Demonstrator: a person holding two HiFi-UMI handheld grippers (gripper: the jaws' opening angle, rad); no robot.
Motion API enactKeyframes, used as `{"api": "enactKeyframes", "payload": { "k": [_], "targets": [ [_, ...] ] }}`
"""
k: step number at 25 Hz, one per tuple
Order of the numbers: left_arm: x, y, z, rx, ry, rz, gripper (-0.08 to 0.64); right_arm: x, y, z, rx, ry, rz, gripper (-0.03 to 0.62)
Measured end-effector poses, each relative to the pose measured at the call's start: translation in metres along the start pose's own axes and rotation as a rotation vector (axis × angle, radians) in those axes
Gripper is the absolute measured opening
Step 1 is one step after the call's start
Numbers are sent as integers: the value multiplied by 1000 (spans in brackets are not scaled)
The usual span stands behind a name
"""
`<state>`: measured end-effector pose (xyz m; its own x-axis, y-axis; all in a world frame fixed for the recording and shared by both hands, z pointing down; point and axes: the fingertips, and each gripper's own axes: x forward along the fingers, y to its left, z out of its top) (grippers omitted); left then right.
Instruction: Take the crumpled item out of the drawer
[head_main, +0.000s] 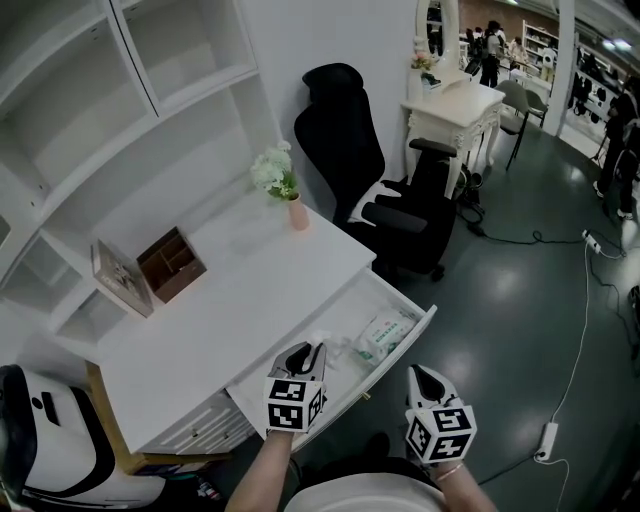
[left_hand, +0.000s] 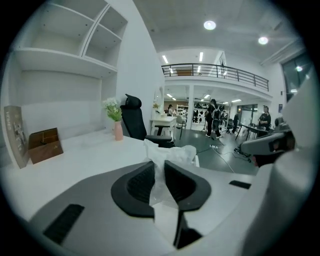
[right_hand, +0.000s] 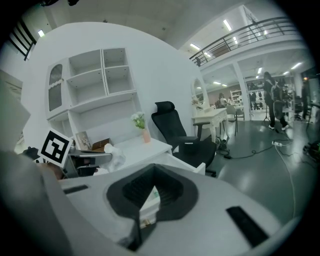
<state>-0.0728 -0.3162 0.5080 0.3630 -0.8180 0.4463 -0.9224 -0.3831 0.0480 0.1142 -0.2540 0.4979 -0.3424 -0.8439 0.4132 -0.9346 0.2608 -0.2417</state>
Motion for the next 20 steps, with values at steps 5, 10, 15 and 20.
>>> {"api": "enactKeyframes", "payload": {
  "k": [5,10,15,20],
  "targets": [
    [-22,-5,25,-13,-81,-3,55,-2,2,3,-6,-11,7,2],
    [-39,-5,44,-25,-147,11,55,-1,5,8,-15,-23,23,2],
    [-56,1,55,-36,-198,44,55,-2,8,14,-26,-36,28,2],
    [-66,5,61,-48,-226,63,55,-3,8,19,-36,-49,28,2]
  ]
}}
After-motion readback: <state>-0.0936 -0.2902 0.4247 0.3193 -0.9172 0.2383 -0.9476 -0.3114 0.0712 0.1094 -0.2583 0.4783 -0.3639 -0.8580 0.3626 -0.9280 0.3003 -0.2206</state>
